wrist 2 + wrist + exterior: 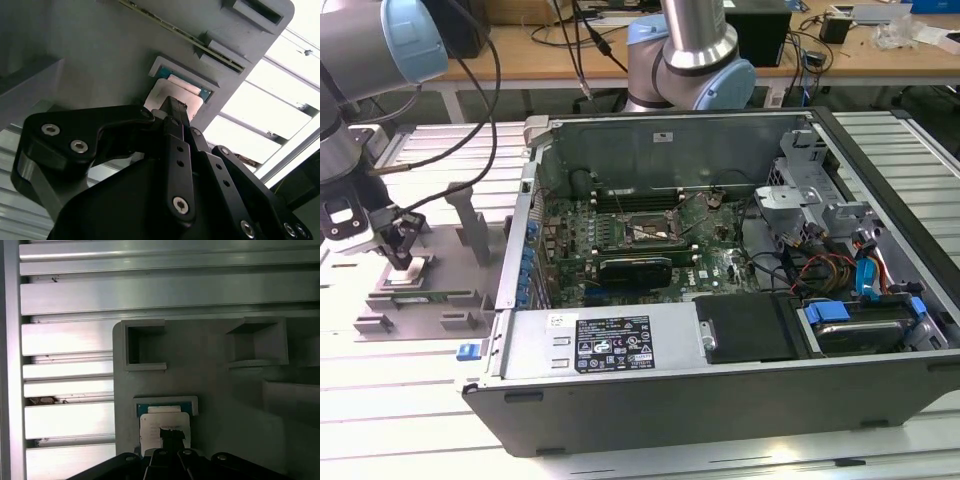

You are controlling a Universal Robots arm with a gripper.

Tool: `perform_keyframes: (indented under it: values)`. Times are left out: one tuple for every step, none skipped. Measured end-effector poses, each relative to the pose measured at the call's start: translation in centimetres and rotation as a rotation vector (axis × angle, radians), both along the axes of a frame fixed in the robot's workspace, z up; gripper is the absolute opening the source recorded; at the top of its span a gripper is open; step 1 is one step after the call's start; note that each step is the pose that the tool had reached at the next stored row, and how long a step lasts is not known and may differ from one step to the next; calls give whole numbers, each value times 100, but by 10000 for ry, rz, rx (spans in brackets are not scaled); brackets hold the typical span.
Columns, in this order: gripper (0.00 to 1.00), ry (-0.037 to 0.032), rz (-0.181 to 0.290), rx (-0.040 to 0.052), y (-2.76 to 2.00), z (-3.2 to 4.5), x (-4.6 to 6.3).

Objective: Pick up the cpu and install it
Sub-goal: 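Pick up the cpu and move it towards the insertion slot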

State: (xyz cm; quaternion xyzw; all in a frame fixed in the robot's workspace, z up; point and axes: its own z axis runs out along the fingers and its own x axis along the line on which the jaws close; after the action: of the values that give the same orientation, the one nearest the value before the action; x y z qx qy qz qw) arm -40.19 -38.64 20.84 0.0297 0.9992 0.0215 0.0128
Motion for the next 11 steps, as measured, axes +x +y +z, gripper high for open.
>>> perform_keyframes:
  values:
    - [11, -1, 0, 0, 0, 0, 0]
    - [11, -1, 0, 1, 0, -1, 0]
    - [11, -1, 0, 1, 0, -1, 0]
    - [11, -2, 0, 1, 0, -1, 0]
    - [11, -2, 0, 1, 0, -1, 0]
    - [11, -2, 1, 1, 0, -1, 0]
    - [11, -2, 1, 1, 0, -1, 0]
    - [17, -2, 1, 1, 0, -1, 0]
    - [24, -2, 2, 1, 0, -1, 0]
    - [29, -2, 2, 1, 0, -1, 0]
    - [48, -2, 3, 1, 0, -1, 0]
